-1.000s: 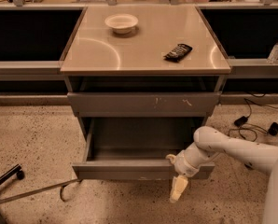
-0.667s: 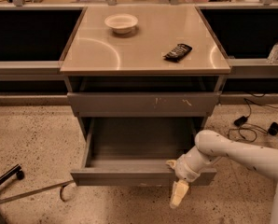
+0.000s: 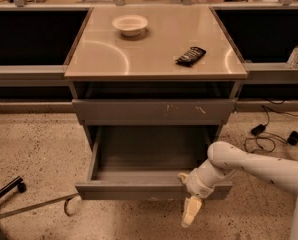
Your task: Open middle drawer
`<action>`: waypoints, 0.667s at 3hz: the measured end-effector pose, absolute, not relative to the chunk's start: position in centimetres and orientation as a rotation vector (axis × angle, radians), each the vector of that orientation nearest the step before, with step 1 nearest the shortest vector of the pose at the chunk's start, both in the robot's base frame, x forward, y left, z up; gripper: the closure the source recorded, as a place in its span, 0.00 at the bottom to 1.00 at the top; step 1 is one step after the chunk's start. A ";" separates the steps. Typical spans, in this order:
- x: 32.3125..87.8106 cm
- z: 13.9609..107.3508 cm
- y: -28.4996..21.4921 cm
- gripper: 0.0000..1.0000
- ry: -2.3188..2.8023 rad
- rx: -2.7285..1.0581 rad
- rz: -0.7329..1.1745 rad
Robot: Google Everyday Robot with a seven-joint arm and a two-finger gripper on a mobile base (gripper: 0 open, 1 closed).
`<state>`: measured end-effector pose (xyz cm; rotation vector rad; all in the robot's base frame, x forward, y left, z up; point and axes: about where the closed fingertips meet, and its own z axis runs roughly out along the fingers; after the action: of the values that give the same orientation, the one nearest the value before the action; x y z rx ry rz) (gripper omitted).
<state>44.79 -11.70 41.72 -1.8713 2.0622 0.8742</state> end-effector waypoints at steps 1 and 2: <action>44.8 42.0 -11.7 0.00 2.062 -1.871 0.875; 42.8 42.6 -11.6 0.00 2.068 -1.860 0.927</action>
Offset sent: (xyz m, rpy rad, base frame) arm -0.1042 0.0019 0.0048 0.0786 0.1643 -0.0065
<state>42.84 -11.58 42.58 -1.8605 2.0677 0.9272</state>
